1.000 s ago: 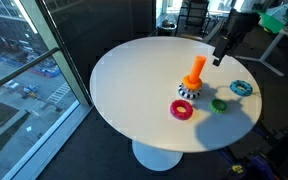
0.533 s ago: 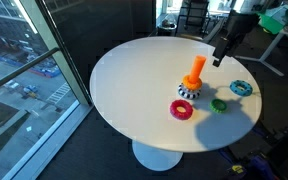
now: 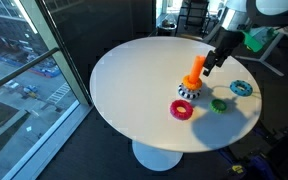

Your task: Put the orange ring on the table

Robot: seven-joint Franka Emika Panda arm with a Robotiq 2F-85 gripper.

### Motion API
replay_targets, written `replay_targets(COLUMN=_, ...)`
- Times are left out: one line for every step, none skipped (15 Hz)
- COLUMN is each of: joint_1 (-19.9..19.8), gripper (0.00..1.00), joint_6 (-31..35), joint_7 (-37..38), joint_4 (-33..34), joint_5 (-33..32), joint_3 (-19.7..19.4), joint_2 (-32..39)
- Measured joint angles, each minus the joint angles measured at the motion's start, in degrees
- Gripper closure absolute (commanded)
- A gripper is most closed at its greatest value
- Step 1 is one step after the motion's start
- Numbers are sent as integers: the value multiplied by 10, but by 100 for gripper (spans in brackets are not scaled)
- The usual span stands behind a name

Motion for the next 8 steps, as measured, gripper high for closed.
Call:
replay_targets(joint_1=1, gripper=0, joint_6=16, joint_7=-2, joint_4=-5, joint_5=7, joint_3=2, joint_2=7)
replay_targets(joint_1=2, gripper=0, joint_6=30, joint_7=-8, joint_4=-10, joint_5=15, joint_3=4, joint_2=13)
replay_targets(joint_1=3, gripper=0, joint_6=43, joint_7=-15, joint_4=-15, joint_5=24, joint_3=7, joint_2=20)
replay_targets(joint_1=3, gripper=0, joint_6=57, joint_7=-22, joint_4=-20, joint_5=31, joint_3=10, joint_2=26)
replay_targets(joint_1=3, gripper=0, joint_6=67, joint_7=-24, joint_4=-23, joint_5=35, joint_3=13, joint_2=32)
replay_targets(joint_1=3, gripper=0, joint_6=77, joint_7=-24, joint_4=-25, joint_5=36, joint_3=15, joint_2=39)
replay_targets(joint_1=3, gripper=0, joint_6=83, joint_7=-24, joint_4=-26, joint_5=37, joint_3=17, joint_2=46)
replay_targets(joint_1=4, gripper=0, joint_6=89, joint_7=-22, joint_4=-27, joint_5=37, joint_3=17, joint_2=53)
